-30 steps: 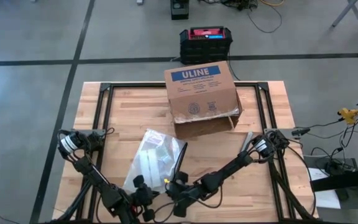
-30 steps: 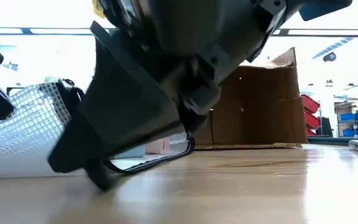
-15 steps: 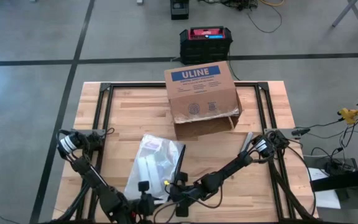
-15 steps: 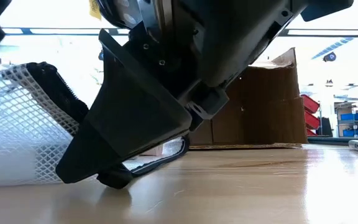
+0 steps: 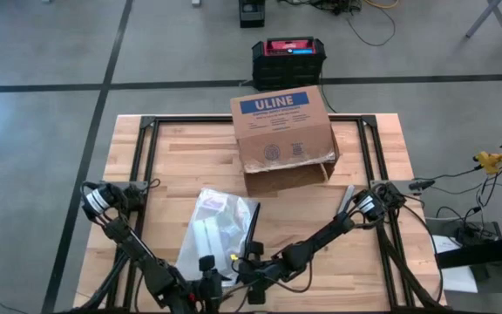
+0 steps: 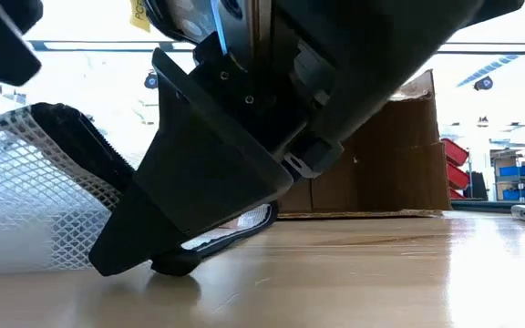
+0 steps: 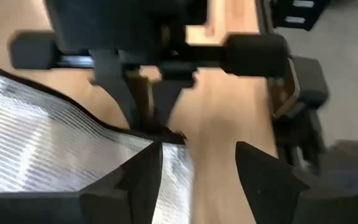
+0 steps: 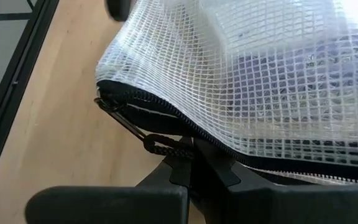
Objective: Unpack boxes
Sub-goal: Close the white zip bag
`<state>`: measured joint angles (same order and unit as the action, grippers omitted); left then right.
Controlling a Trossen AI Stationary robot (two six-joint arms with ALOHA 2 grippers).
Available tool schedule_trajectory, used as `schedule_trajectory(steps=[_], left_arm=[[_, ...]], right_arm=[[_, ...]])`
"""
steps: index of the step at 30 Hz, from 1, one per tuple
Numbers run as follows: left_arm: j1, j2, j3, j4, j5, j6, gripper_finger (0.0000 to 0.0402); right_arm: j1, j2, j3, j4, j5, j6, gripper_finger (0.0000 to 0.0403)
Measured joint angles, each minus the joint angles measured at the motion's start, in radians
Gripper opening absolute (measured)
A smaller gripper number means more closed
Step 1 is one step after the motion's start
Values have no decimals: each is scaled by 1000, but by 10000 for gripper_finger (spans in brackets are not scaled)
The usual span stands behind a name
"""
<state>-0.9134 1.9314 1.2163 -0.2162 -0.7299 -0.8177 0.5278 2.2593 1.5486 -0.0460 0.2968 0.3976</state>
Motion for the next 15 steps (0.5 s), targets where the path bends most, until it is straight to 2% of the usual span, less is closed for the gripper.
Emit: schedule_trajectory(steps=[6, 15], left_arm=[[12, 69, -1, -3, -11, -7, 192], [39, 104, -1, -1, -41, -18, 164]], right_arm=[[0, 0, 0, 3, 18, 19, 0], [-2, 0, 0, 6, 16, 55, 0]])
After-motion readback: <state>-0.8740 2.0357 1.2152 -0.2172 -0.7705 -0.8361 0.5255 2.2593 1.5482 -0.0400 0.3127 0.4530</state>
